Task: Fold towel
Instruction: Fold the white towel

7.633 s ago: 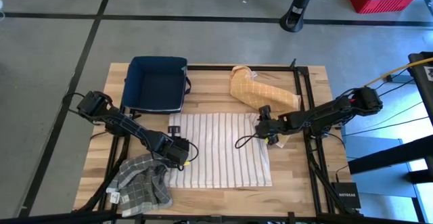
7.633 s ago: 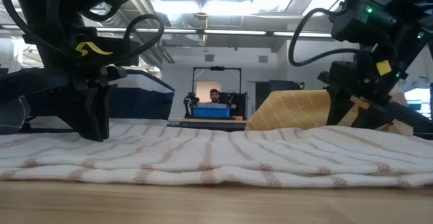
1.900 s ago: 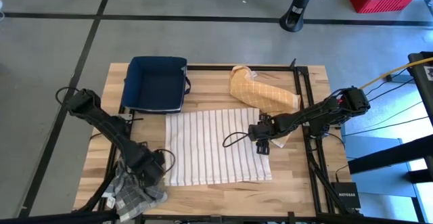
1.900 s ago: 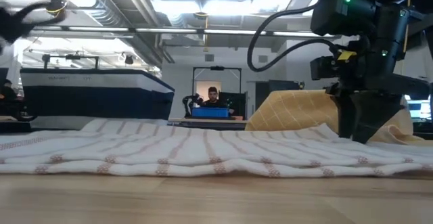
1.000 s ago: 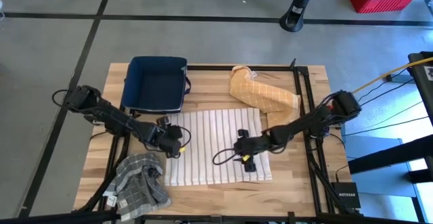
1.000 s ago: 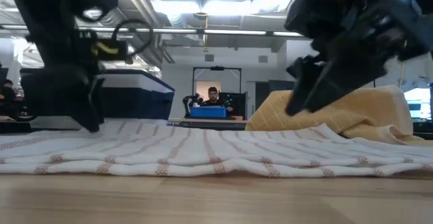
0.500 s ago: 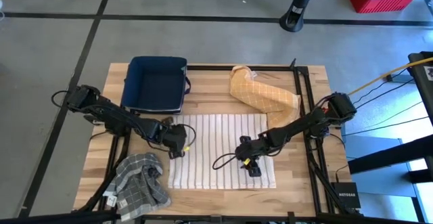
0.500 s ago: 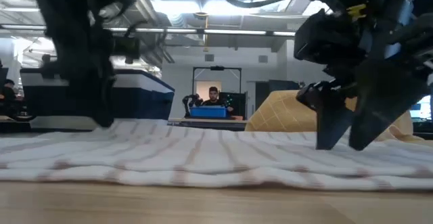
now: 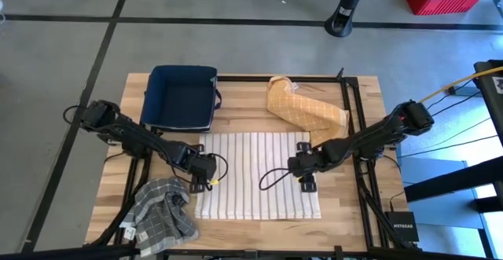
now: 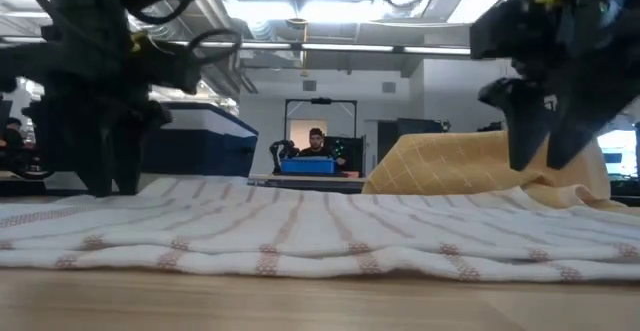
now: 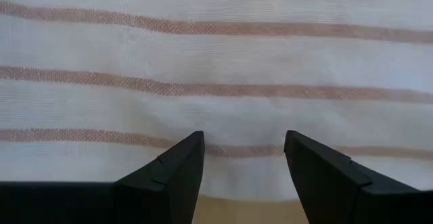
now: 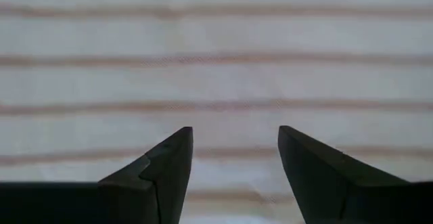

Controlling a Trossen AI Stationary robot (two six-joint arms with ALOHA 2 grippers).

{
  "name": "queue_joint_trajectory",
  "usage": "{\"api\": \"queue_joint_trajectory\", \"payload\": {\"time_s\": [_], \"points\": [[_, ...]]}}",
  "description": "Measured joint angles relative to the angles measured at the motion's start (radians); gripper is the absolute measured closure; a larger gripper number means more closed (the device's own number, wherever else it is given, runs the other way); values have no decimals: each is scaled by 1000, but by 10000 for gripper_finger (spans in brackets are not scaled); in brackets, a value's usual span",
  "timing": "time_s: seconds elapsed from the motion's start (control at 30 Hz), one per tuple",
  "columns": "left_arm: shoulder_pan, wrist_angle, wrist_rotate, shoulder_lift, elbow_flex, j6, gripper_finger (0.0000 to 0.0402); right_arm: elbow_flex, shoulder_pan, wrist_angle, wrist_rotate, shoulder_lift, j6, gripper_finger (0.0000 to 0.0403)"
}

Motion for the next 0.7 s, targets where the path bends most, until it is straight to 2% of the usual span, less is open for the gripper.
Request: {"api": "queue_joint_trajectory", "payload": {"time_s": [0.27, 0.53, 0.7], "points": [[-9, 24, -15, 53, 2, -20, 204, -86, 0, 10, 15, -5, 49, 182], [-7, -5, -12, 91, 7, -41, 204, -88, 0, -29, 3, -31, 73, 182], [-8, -6, -11, 89, 6, -40, 204, -89, 0, -74, 49, -55, 47, 182]]}}
